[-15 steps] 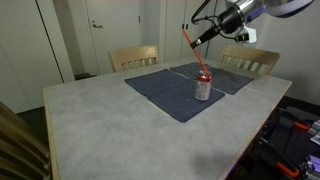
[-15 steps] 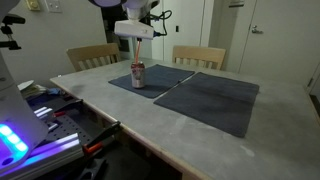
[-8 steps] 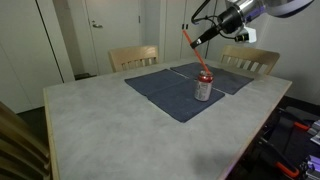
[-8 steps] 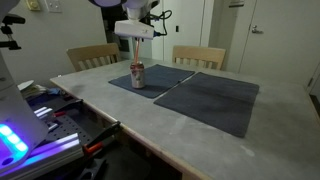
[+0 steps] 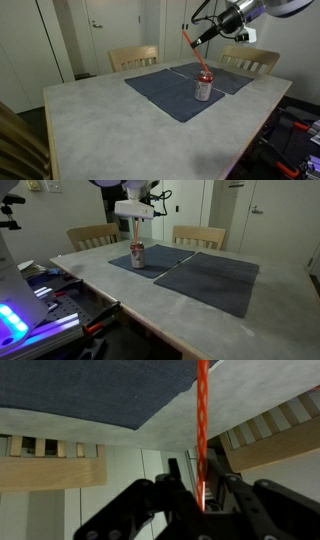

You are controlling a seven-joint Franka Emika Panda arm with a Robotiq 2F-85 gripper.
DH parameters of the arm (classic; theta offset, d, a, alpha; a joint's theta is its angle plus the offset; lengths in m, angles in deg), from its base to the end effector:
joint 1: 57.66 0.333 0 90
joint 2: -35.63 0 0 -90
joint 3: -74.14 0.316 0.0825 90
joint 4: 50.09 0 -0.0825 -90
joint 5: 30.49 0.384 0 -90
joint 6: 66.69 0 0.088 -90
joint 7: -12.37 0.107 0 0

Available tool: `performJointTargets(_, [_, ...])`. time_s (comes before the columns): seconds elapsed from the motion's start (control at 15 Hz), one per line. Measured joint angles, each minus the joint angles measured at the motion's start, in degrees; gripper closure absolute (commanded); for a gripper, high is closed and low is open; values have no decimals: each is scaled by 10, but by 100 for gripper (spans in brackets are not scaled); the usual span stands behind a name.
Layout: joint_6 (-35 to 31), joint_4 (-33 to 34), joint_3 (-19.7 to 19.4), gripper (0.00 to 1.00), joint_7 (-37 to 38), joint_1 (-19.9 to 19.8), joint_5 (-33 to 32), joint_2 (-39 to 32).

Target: Put the straw inside the can

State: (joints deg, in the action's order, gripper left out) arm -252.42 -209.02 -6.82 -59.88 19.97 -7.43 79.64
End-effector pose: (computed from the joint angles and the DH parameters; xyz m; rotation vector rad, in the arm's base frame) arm 0.4230 -0.0218 0.3008 -2.4184 -0.7521 -1.1001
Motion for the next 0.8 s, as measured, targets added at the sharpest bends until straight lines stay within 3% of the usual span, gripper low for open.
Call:
performJointTargets(0.2, [0, 0, 0, 67, 0, 0, 0, 0])
performJointTargets(0.27, [0, 0, 0, 71, 0, 0, 0, 0])
performJointTargets(0.33, [0, 0, 0, 93, 0, 0, 0, 0])
performJointTargets(0.47, [0, 0, 0, 94, 0, 0, 0, 0])
performJointTargets(0.53, [0, 0, 0, 100, 0, 0, 0, 0])
performJointTargets(0.8, [-2, 1, 0, 98, 0, 0, 0, 0])
